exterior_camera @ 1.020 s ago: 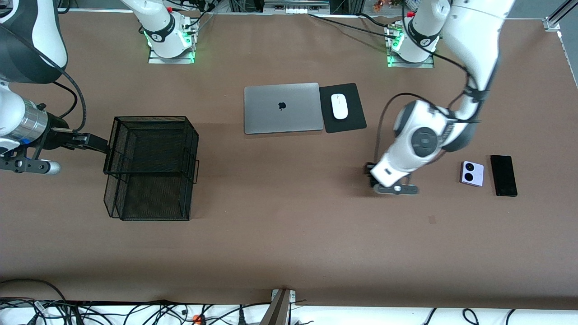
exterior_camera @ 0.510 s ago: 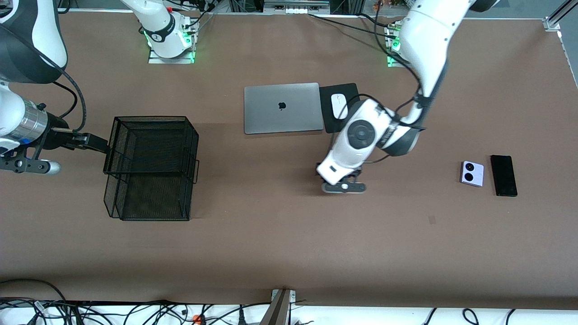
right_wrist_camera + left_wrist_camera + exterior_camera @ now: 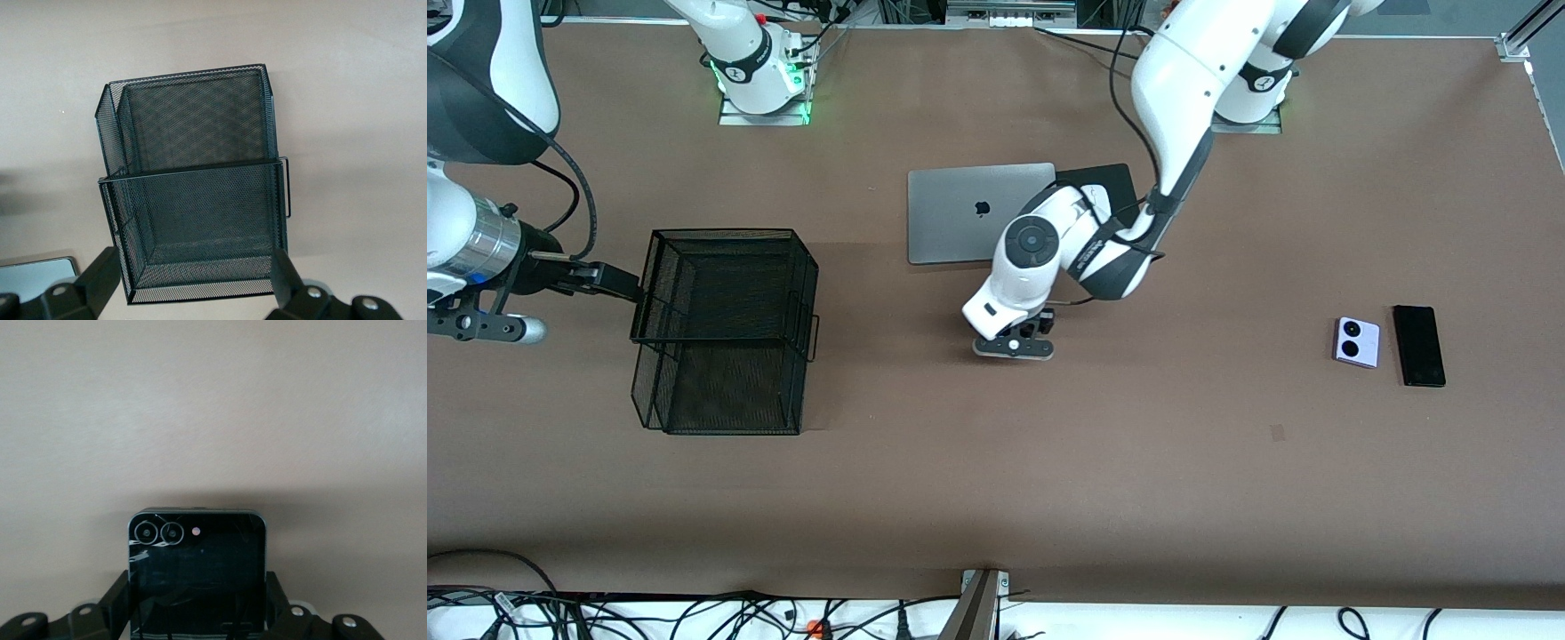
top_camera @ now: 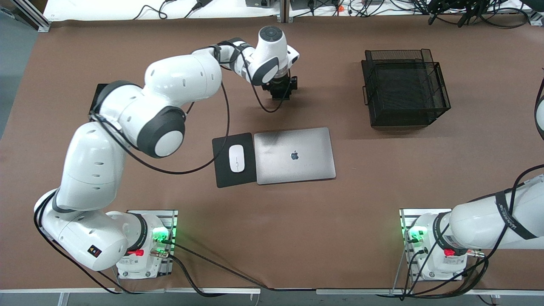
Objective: Place phones with both arms
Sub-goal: 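Carry the black flip phone beside the laptop and set it down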
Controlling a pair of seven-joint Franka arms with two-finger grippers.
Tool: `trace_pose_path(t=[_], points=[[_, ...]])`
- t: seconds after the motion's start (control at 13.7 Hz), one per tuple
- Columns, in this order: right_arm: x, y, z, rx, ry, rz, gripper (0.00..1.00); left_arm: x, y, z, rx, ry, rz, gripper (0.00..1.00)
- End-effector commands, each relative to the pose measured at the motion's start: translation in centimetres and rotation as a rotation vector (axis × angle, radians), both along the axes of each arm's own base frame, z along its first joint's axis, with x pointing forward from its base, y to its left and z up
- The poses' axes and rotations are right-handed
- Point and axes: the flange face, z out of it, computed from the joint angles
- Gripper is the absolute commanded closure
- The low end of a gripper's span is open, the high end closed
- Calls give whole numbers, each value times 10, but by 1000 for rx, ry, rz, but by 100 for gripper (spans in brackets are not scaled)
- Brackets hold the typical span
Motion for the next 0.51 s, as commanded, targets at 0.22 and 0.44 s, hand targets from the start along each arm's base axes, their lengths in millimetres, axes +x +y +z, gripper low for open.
trace_pose_path(t=[0.22,0.44], points=[[-1,1,3,16,-1,-12,0,20,-30,-13,-4,-82,65,100],[-1,1,3,16,-3,-12,0,19,-35,-15,-8,-85,78,100]])
